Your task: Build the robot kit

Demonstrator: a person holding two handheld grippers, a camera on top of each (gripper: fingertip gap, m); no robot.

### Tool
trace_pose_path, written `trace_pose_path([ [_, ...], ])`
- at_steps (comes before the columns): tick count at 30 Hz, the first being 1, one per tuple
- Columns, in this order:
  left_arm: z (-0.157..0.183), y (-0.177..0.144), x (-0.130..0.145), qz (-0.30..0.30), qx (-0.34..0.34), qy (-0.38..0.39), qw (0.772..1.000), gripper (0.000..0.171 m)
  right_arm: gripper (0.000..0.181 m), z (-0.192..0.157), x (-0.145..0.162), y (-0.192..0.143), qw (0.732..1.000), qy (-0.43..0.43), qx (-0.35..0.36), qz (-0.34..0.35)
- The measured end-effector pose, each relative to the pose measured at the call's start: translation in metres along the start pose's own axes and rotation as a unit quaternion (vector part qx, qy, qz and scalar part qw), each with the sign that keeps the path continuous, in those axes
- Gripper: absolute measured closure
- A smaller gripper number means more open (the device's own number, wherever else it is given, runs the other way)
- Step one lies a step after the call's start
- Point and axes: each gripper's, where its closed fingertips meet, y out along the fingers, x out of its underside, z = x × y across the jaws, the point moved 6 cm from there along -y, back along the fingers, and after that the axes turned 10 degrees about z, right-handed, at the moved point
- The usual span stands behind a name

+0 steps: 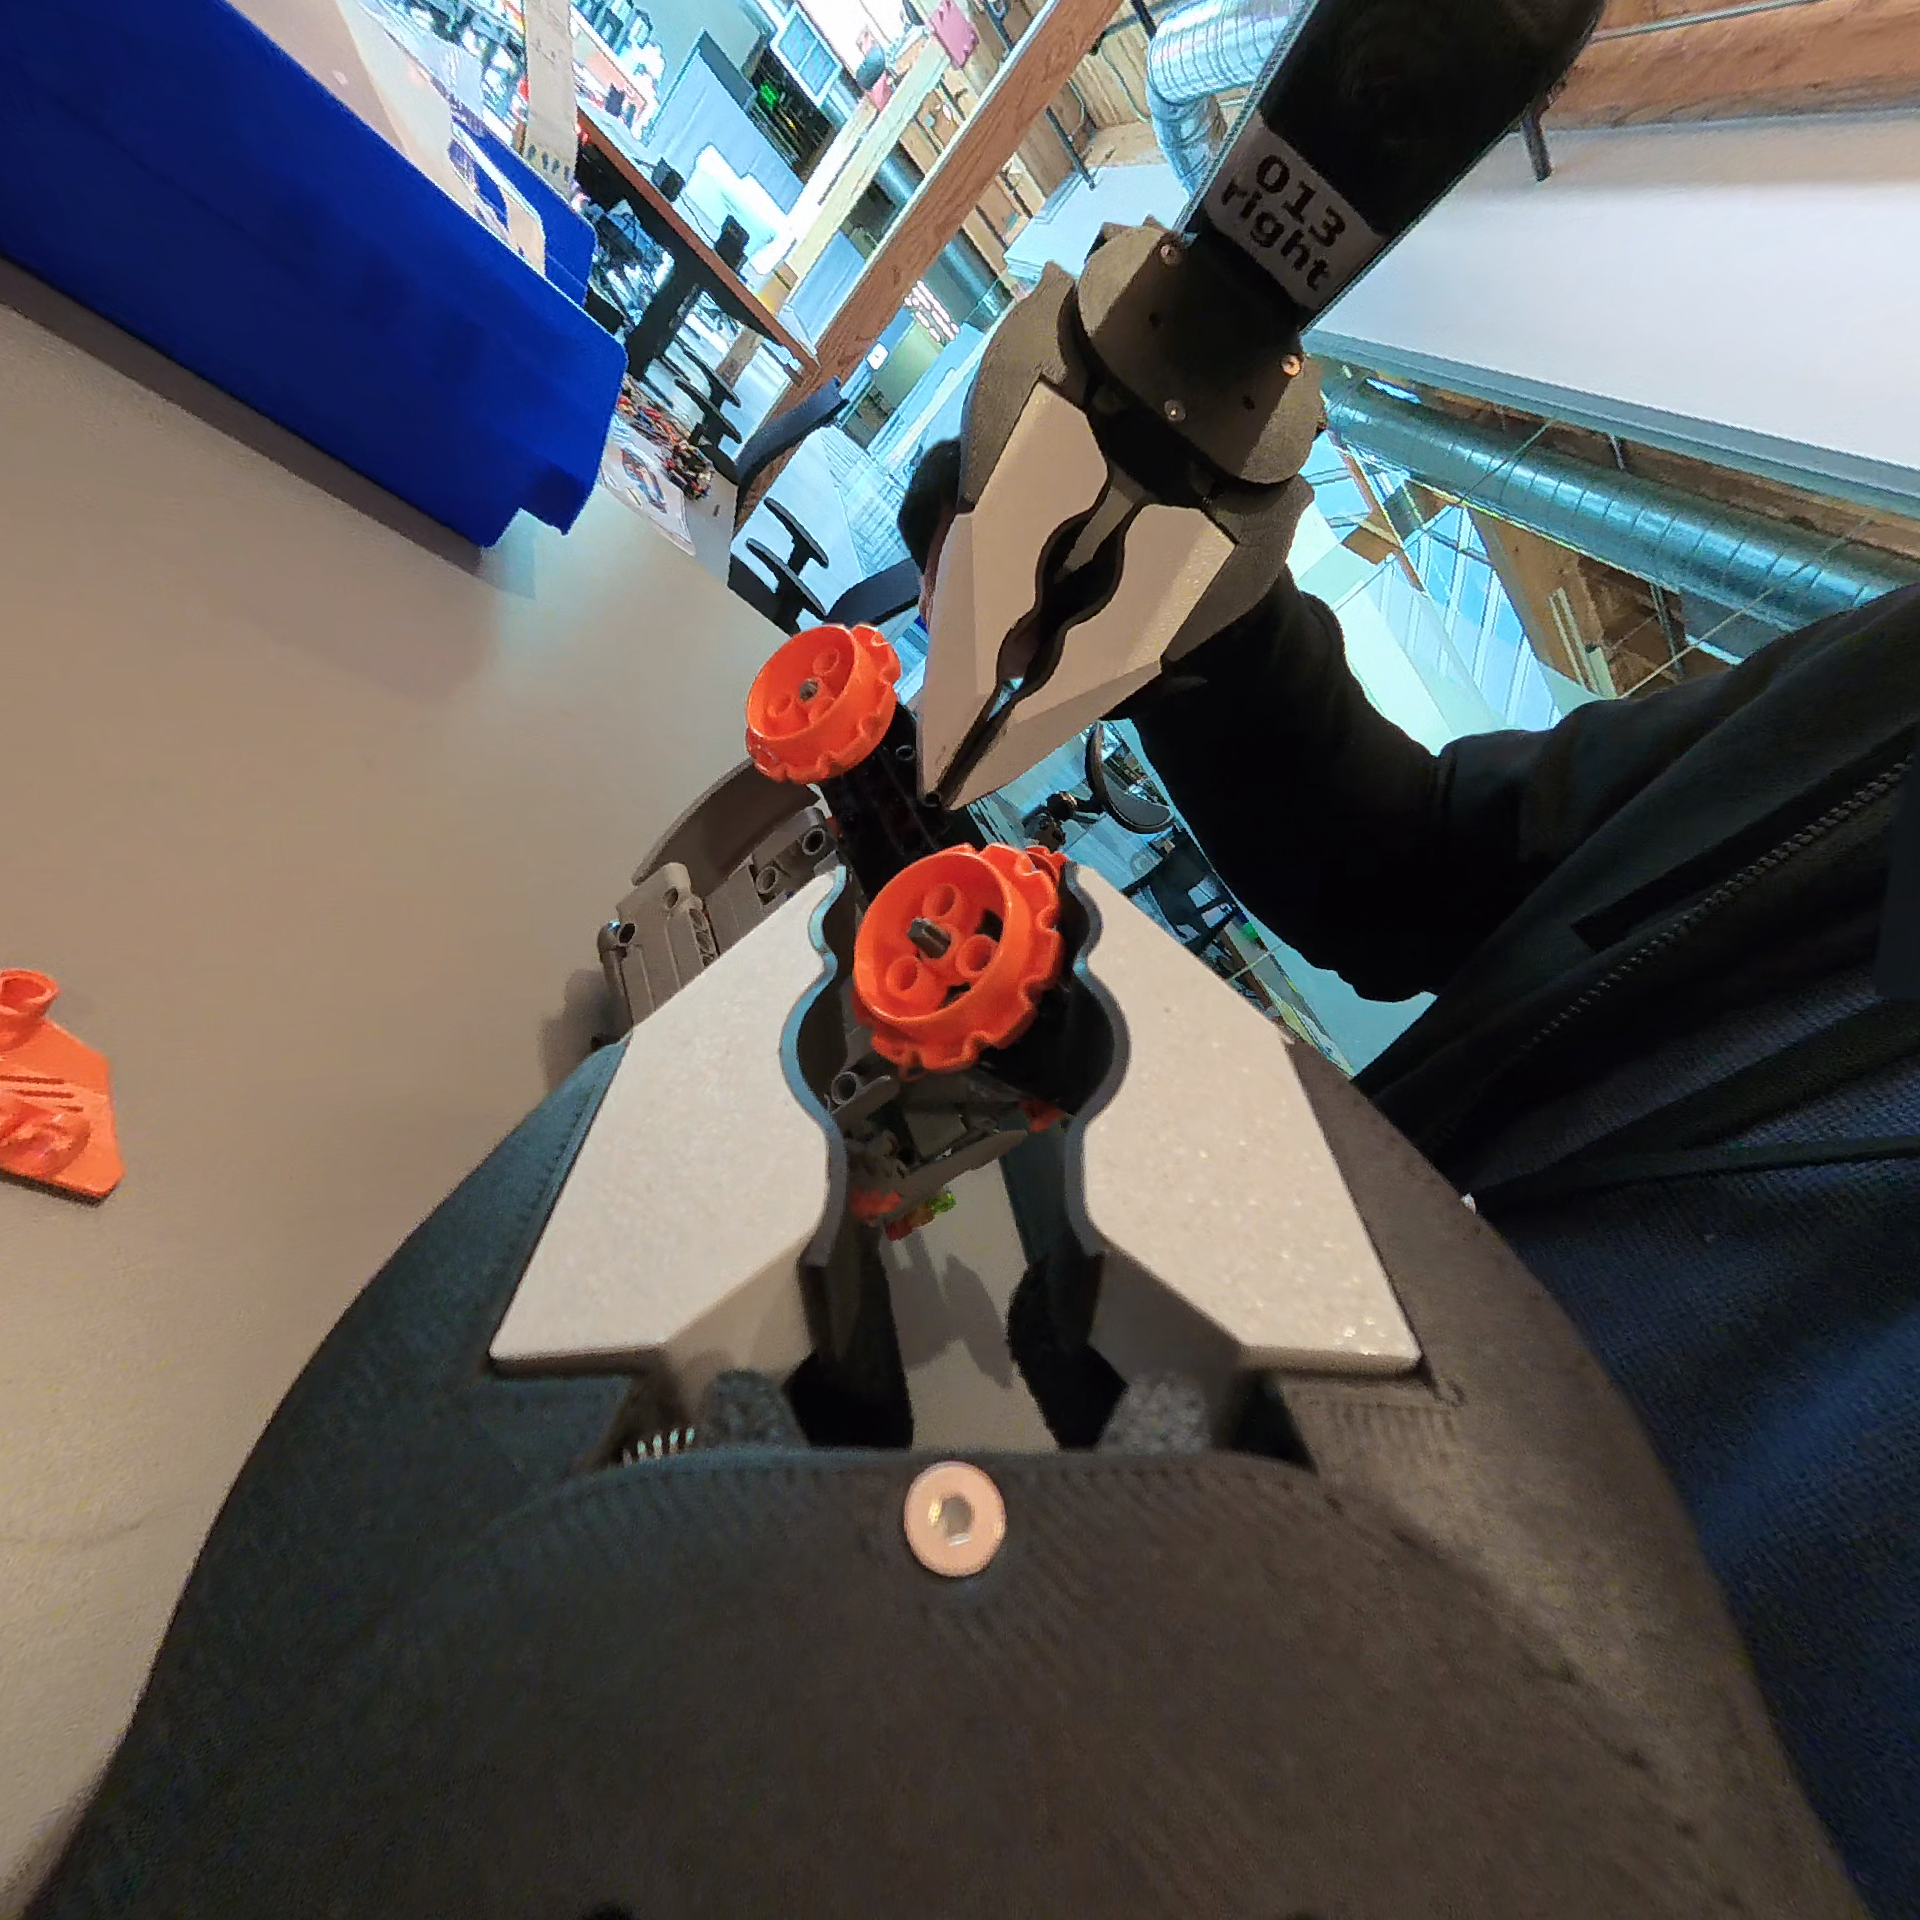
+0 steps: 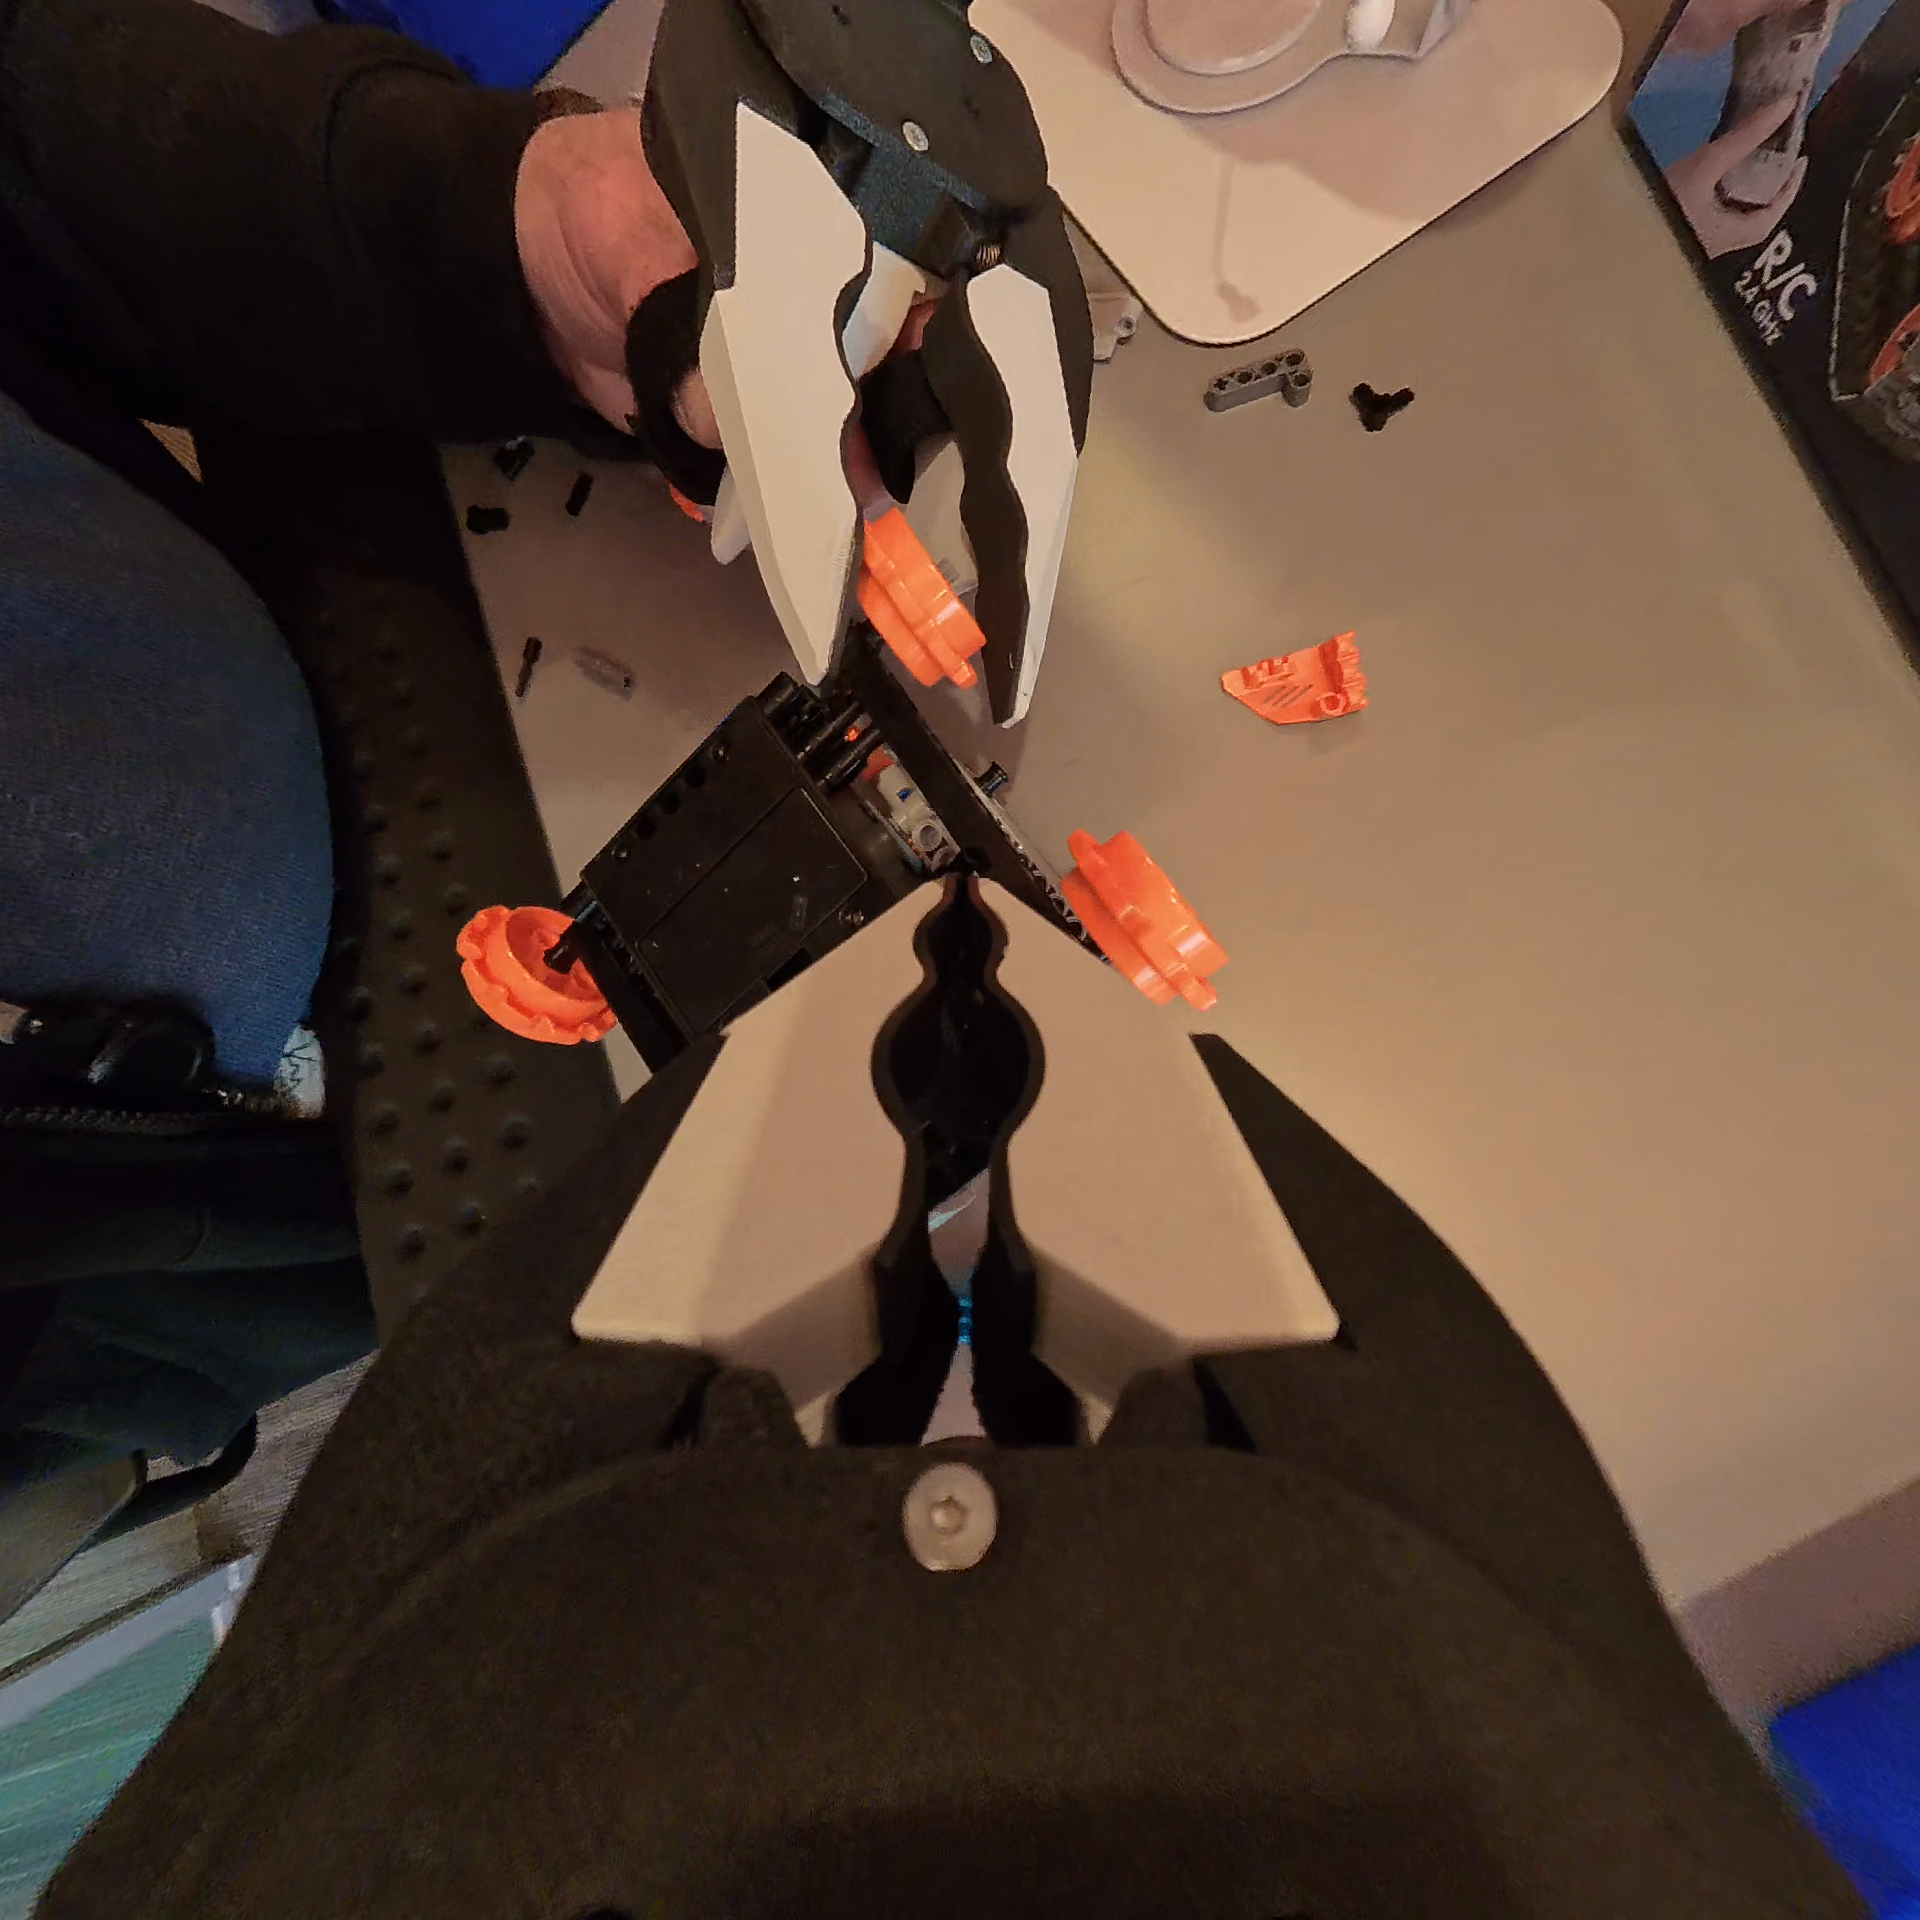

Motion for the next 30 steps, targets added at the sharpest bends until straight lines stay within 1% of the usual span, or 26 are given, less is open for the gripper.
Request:
trace_pose_path([
  [7,-0.002,-0.012,0.005,0.003,-0.010,-0.038,0.999,0.131,0.181,-0.002,-0.004,0.005,0.999,0.027,-0.027,-0.010],
  [8,-0.002,-0.015,0.006,0.004,-0.009,-0.043,0.999,0.133,0.181,-0.002,-0.005,0.006,0.999,0.033,-0.033,-0.011],
  [11,-0.002,-0.017,0.008,0.008,-0.014,-0.042,0.999,0.135,0.181,-0.003,-0.006,0.012,0.997,0.057,-0.057,-0.009],
  [13,-0.005,-0.017,0.007,0.004,-0.033,-0.025,0.999,0.135,0.181,-0.002,-0.007,0.014,0.996,0.066,-0.057,-0.014],
  [16,-0.006,-0.015,0.007,0.008,-0.035,-0.029,0.999,0.136,0.181,-0.002,-0.007,0.015,0.994,0.081,-0.067,-0.018],
  [25,-0.011,-0.011,0.001,0.027,-0.048,-0.041,0.998,0.136,0.181,-0.001,-0.009,0.014,0.993,0.089,-0.057,-0.047],
  [30,-0.014,-0.008,-0.001,0.029,-0.056,-0.042,0.997,0.137,0.181,-0.006,-0.008,0.018,0.994,0.052,-0.035,-0.091],
])
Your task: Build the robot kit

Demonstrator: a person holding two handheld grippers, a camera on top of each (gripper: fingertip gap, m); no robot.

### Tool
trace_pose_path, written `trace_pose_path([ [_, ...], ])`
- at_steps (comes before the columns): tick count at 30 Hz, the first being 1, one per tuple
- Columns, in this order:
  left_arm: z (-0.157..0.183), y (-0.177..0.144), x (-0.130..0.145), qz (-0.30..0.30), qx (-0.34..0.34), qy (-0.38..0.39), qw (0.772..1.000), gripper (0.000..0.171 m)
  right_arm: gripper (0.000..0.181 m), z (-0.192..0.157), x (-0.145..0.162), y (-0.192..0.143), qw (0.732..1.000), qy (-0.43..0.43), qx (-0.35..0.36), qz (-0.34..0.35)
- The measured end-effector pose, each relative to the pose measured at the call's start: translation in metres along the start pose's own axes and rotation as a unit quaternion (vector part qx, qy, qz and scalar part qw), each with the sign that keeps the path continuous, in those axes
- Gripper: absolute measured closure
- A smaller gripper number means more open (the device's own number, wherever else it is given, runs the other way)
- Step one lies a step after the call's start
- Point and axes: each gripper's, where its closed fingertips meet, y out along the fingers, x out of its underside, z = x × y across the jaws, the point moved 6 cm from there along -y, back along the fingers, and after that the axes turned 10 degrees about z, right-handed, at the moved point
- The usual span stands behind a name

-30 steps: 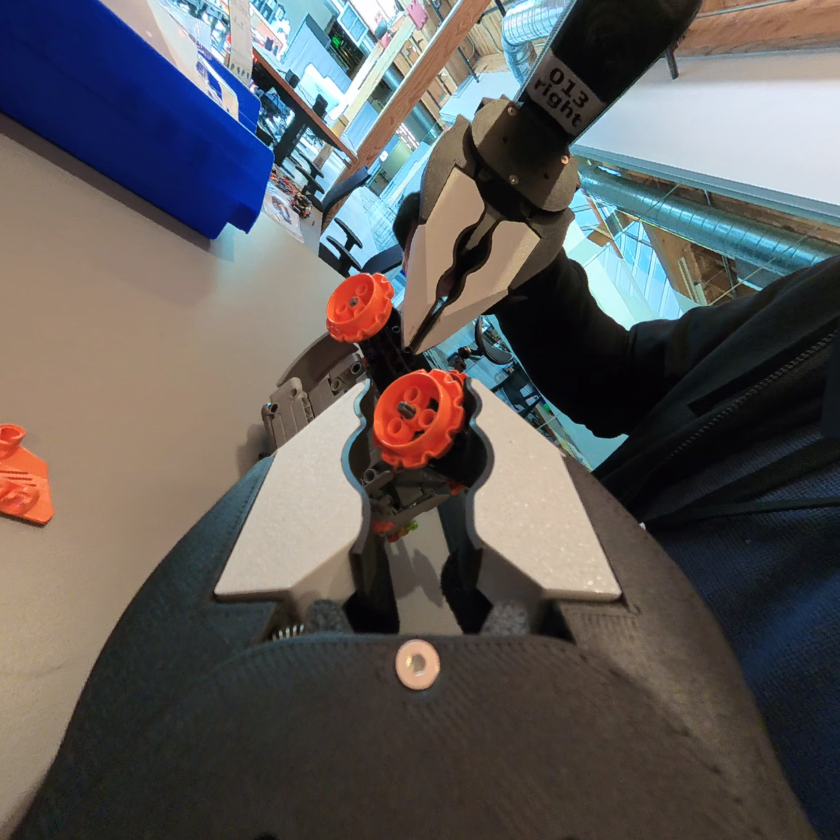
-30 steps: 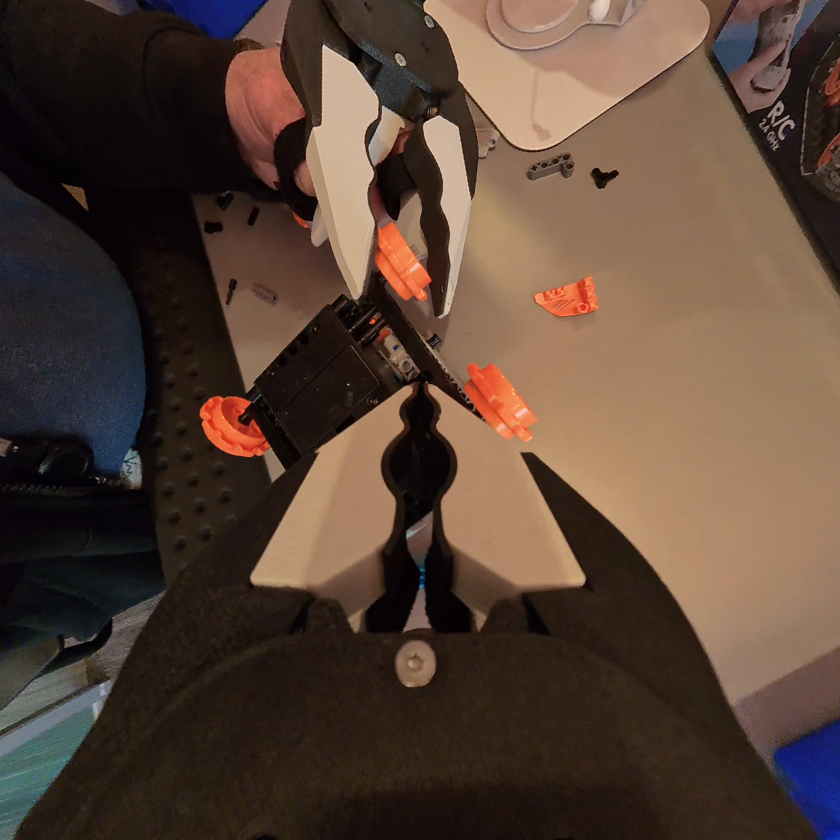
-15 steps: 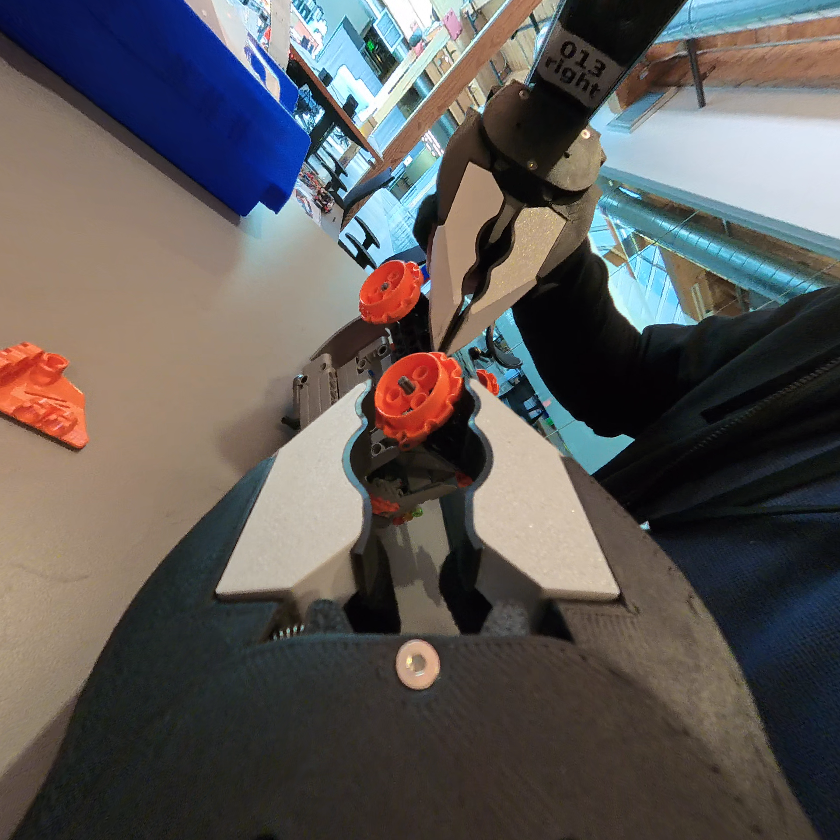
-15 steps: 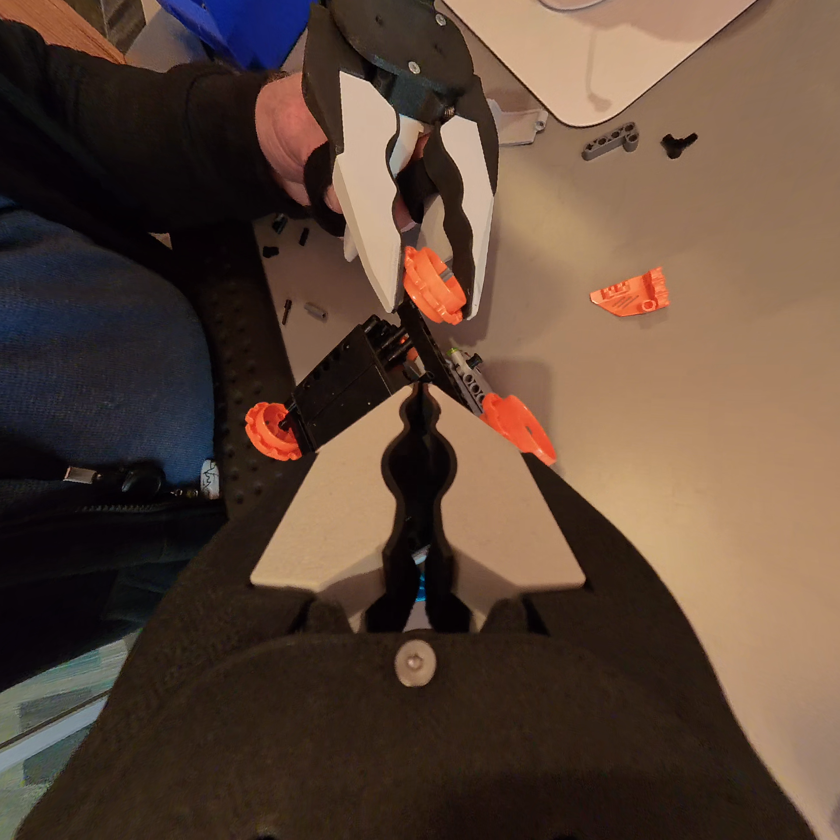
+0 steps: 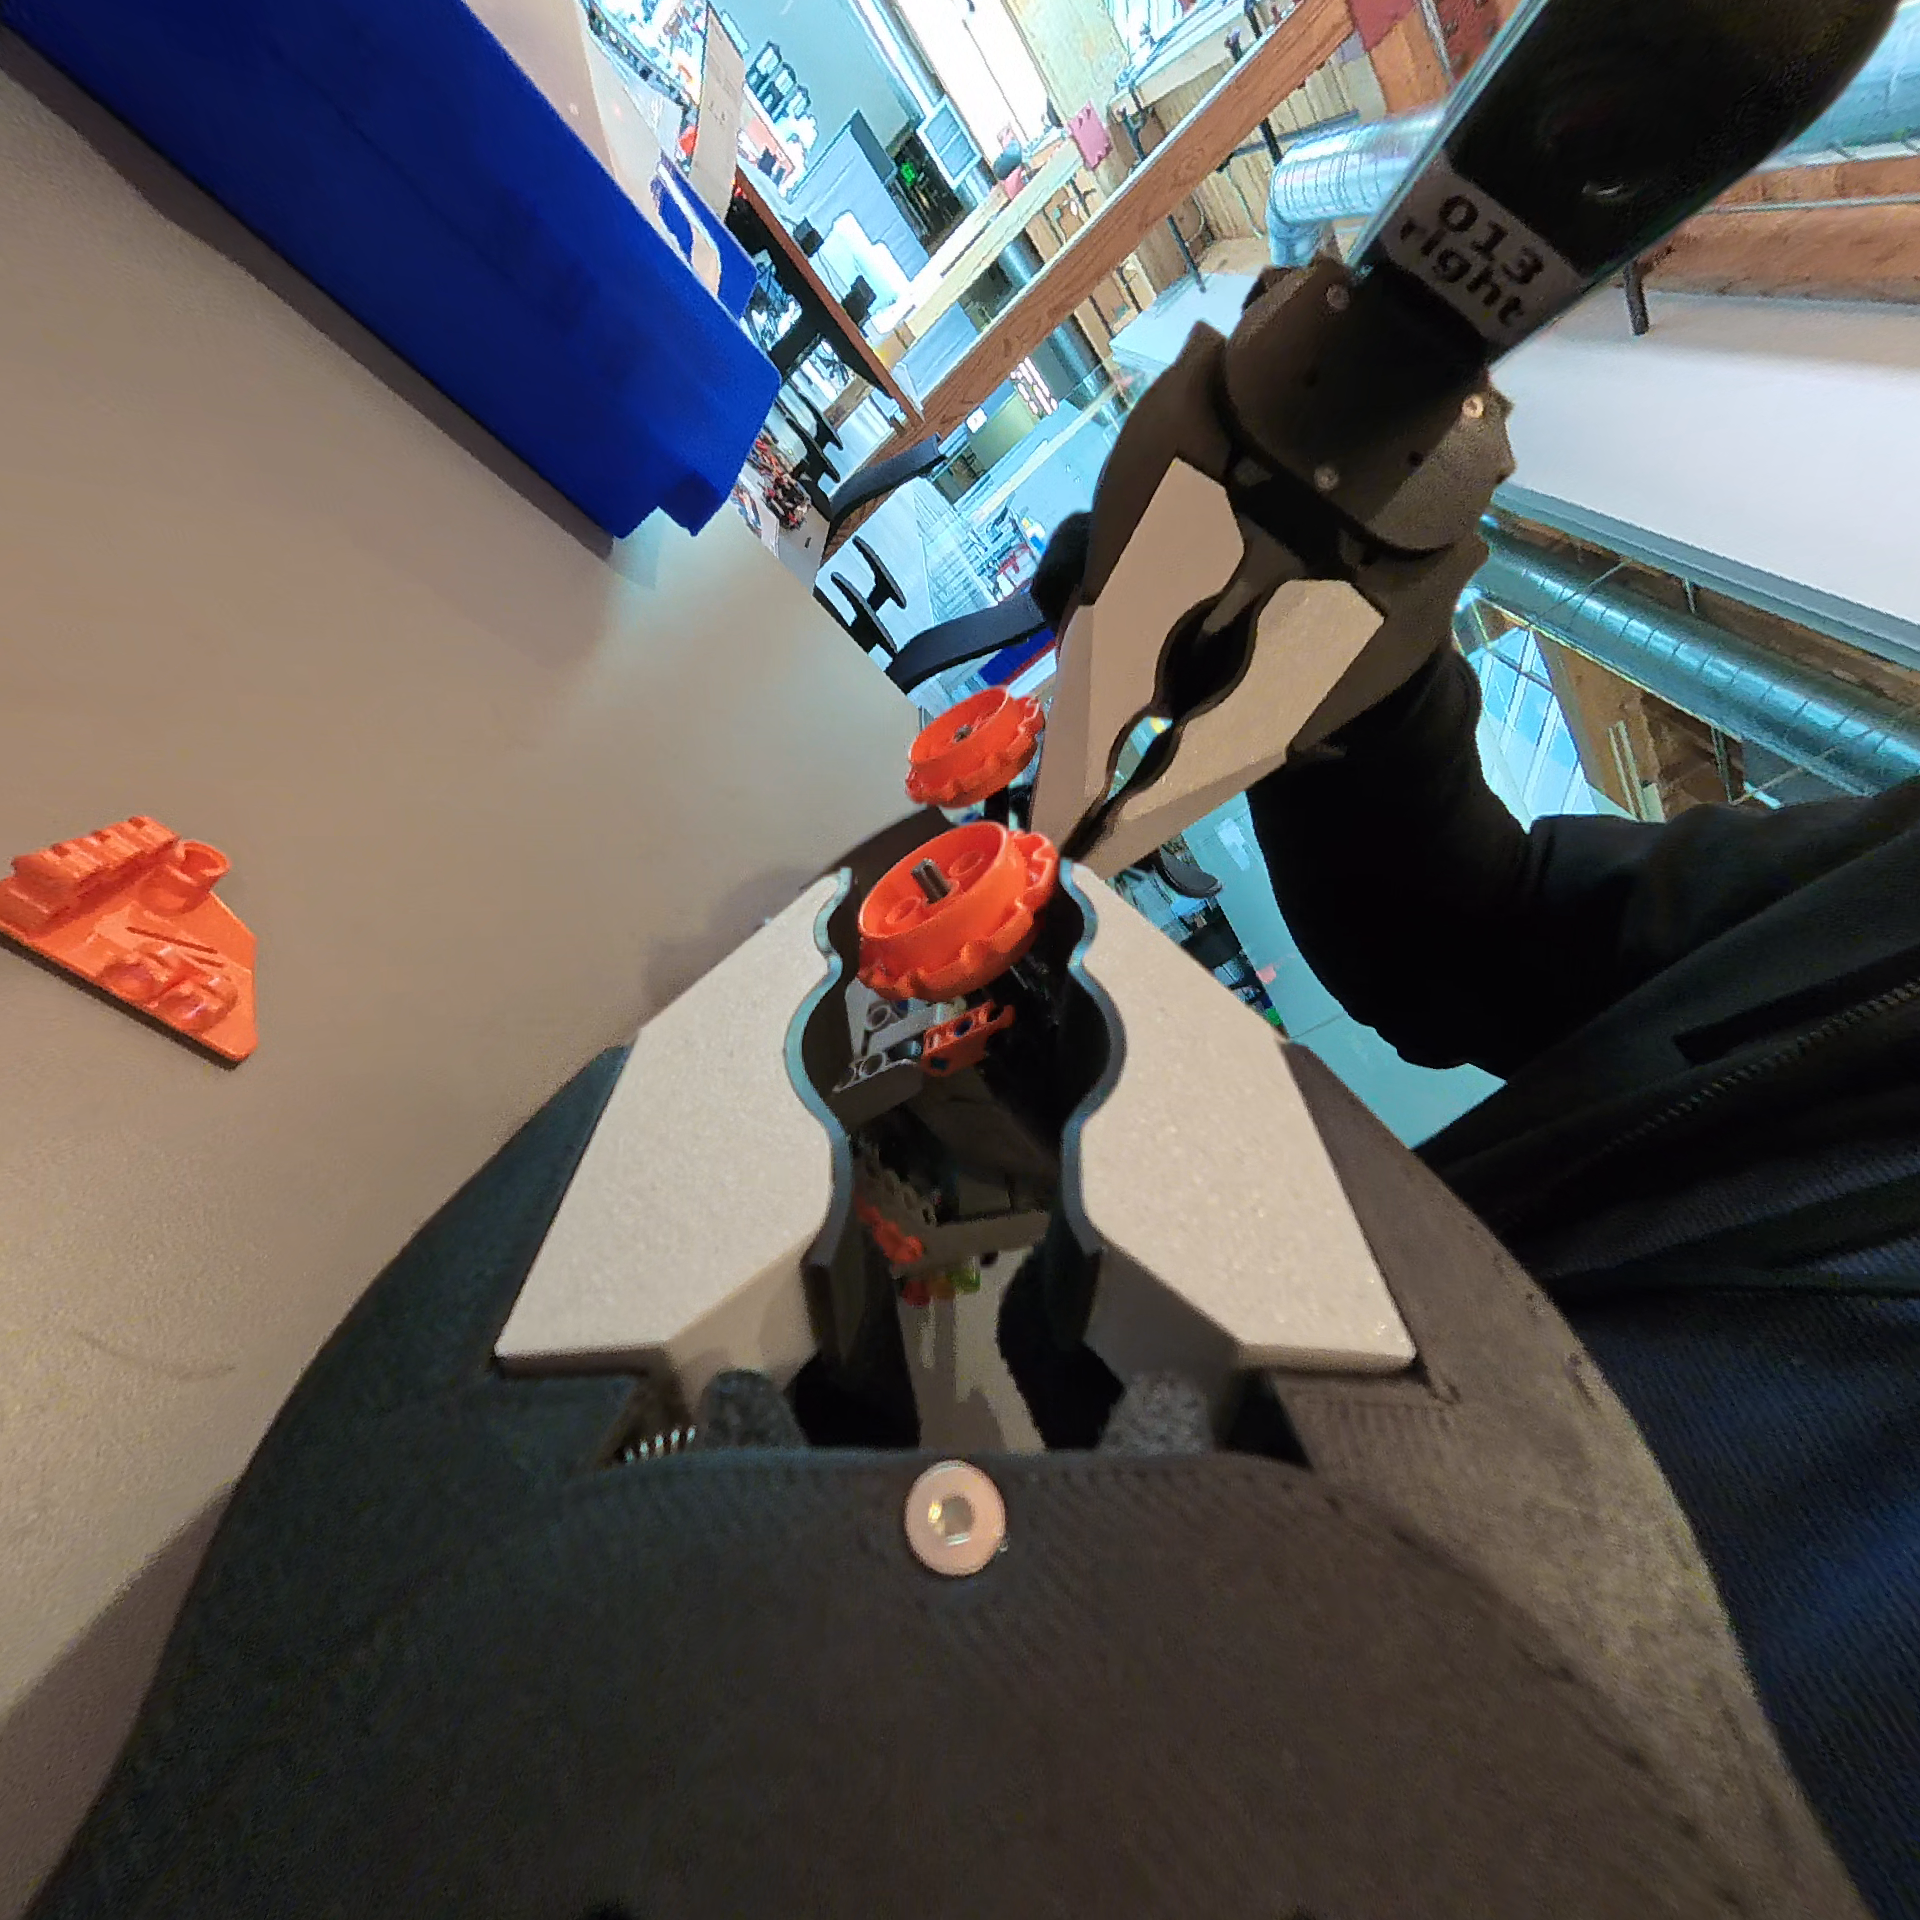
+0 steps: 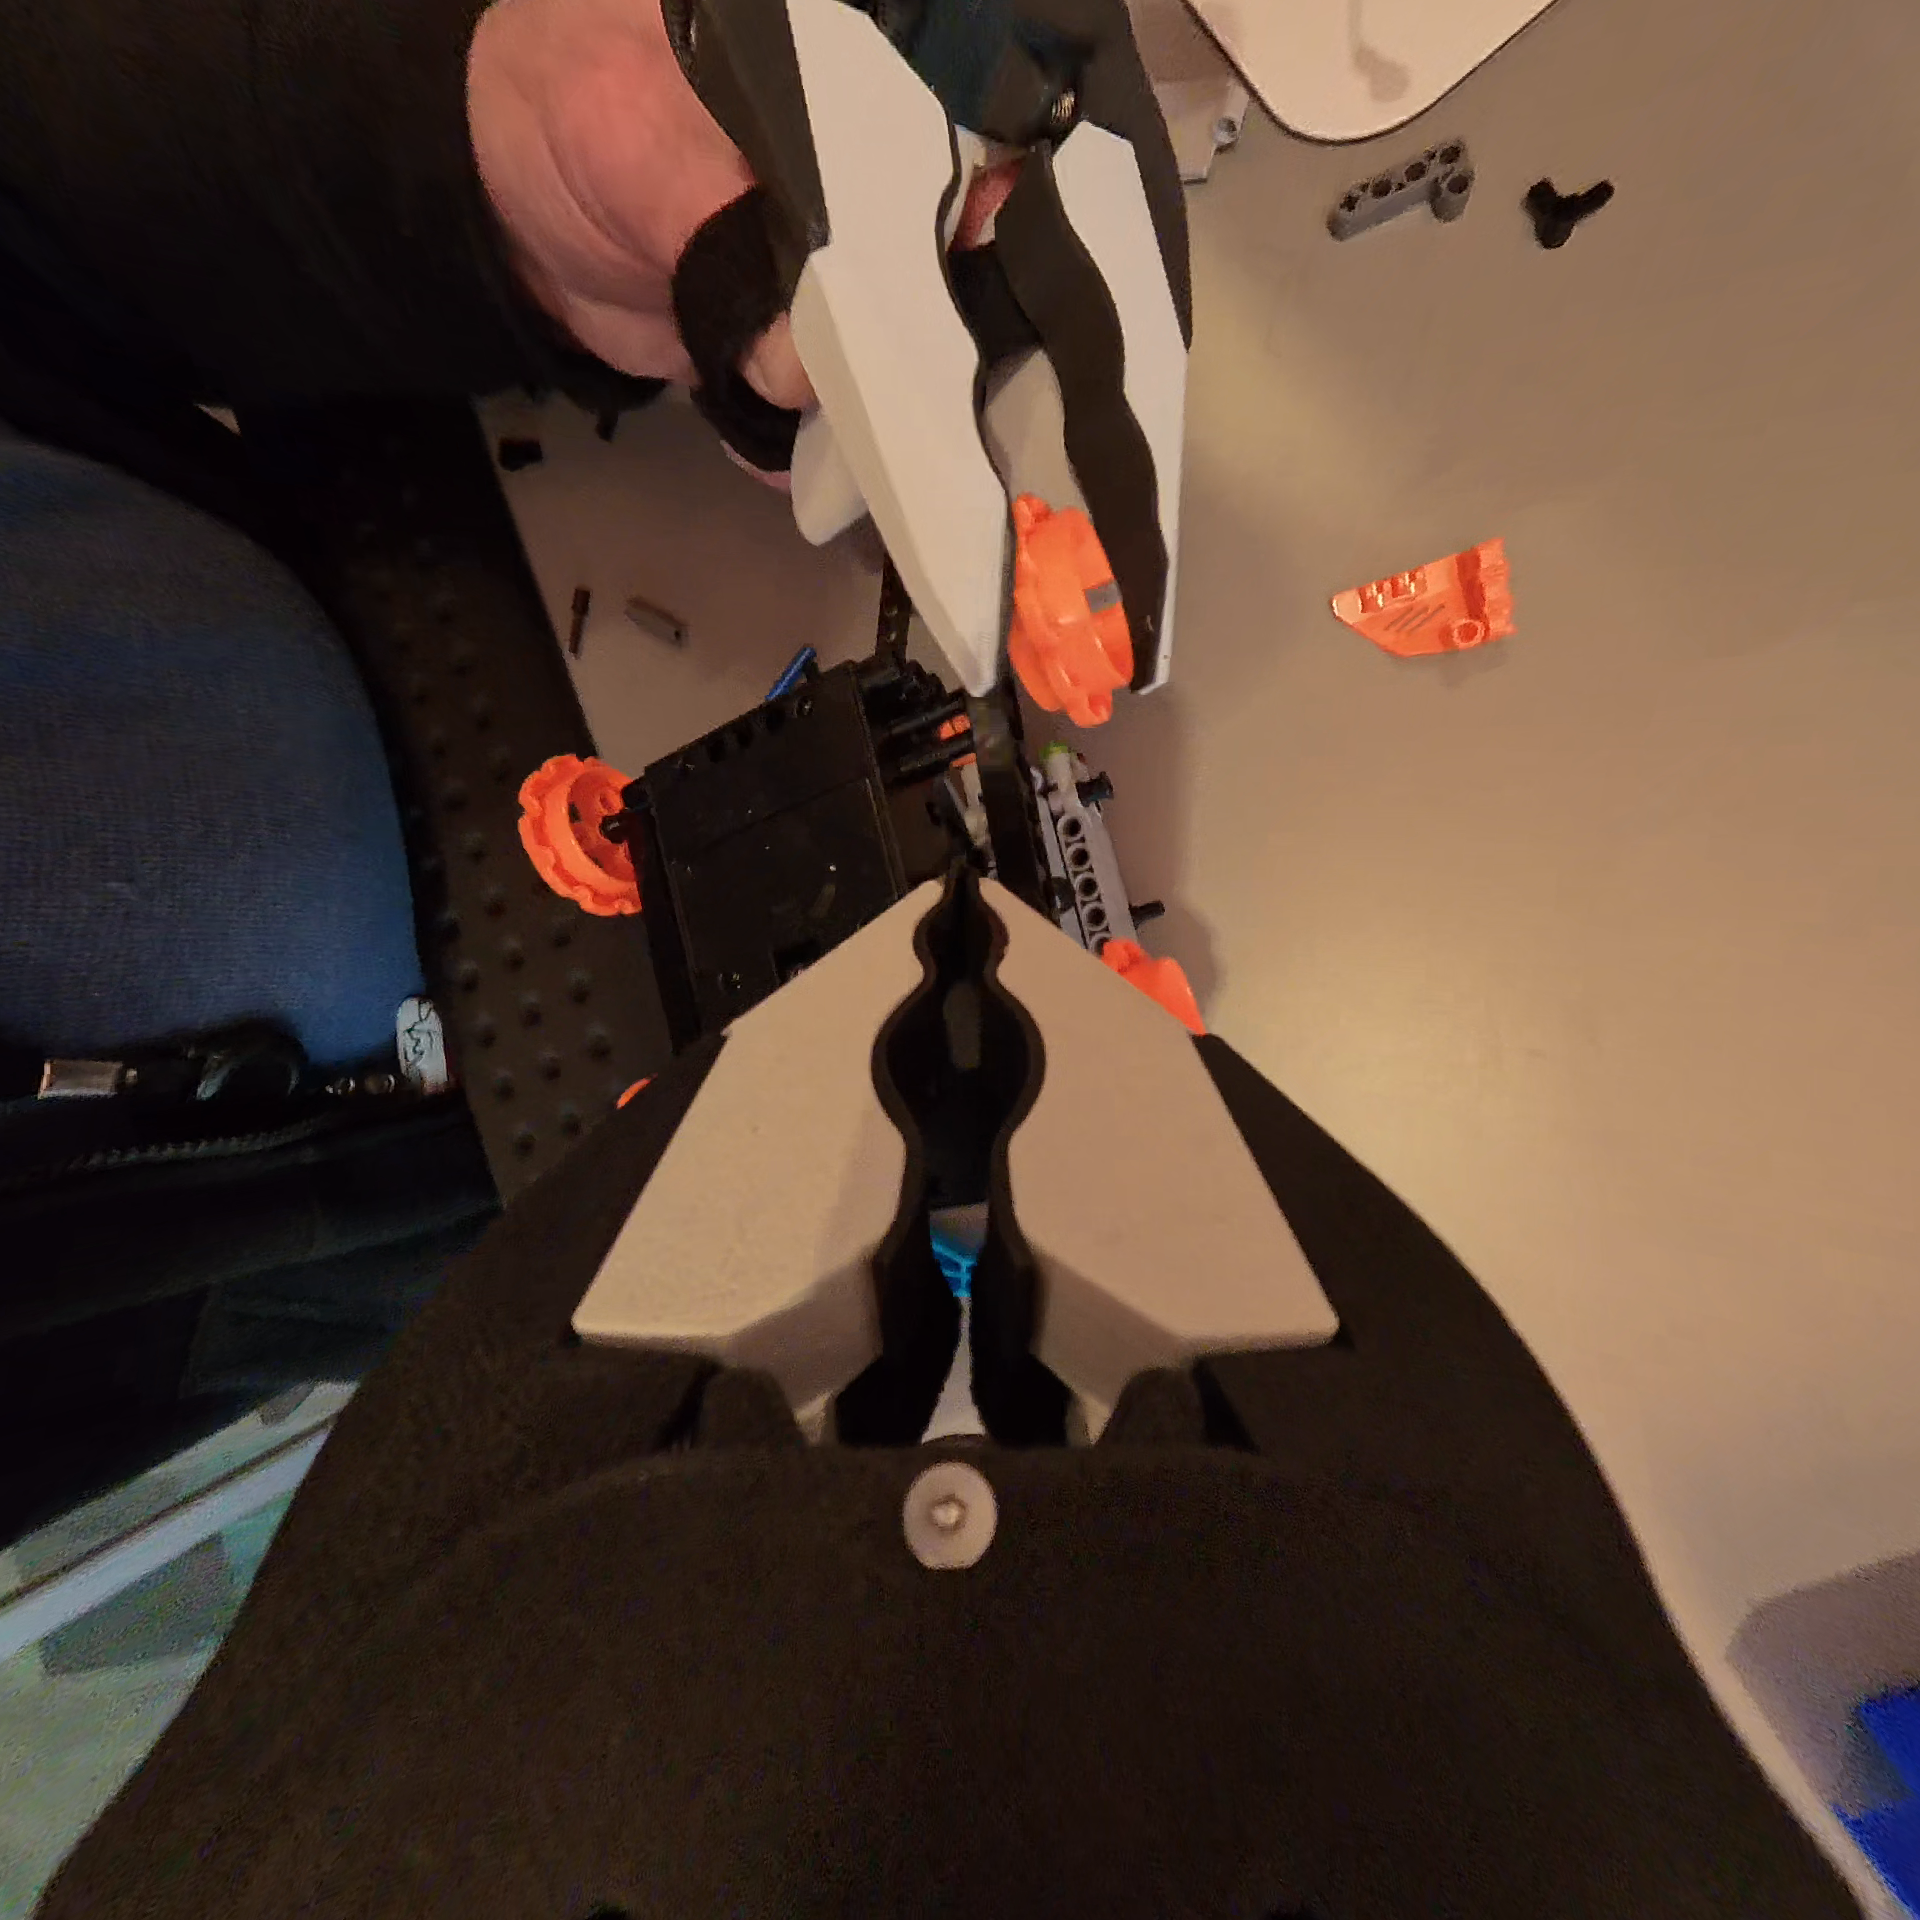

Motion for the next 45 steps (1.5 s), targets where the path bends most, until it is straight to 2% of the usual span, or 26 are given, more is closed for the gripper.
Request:
trace_pose_path([
  [4,0.000,0.001,-0.002,0.000,-0.017,0.018,1.000,0.137,0.181,-0.001,-0.001,0.001,1.000,0.002,0.011,0.009],
  [15,-0.005,0.008,-0.003,0.026,-0.008,0.004,1.000,0.137,0.181,0.007,-0.001,0.000,0.998,0.059,-0.034,-0.002],
  [19,-0.006,0.007,-0.003,0.026,-0.006,0.007,1.000,0.137,0.181,0.010,-0.001,-0.003,0.993,0.099,-0.065,0.016],
  [25,-0.004,0.008,-0.002,0.022,0.002,0.003,1.000,0.136,0.181,0.011,-0.006,-0.011,0.995,0.086,-0.053,0.014],
  [31,-0.001,0.003,-0.002,0.008,0.001,0.004,1.000,0.136,0.175,0.032,-0.010,-0.030,0.996,0.067,-0.014,0.062],
  [35,0.003,-0.009,-0.002,0.009,-0.033,0.008,0.999,0.121,0.170,0.051,-0.007,-0.026,0.996,0.045,0.007,0.081],
  [37,0.010,-0.018,0.000,0.012,-0.053,0.012,0.998,0.113,0.165,0.056,0.000,-0.020,0.996,0.053,-0.005,0.073],
  [39,0.019,-0.027,0.000,0.015,-0.074,0.022,0.997,0.106,0.168,0.058,0.008,-0.021,0.993,0.071,-0.011,0.089],
  [45,0.029,-0.016,0.019,-0.026,-0.089,-0.014,0.996,0.099,0.151,0.048,0.030,-0.028,0.964,0.167,-0.102,0.181],
])
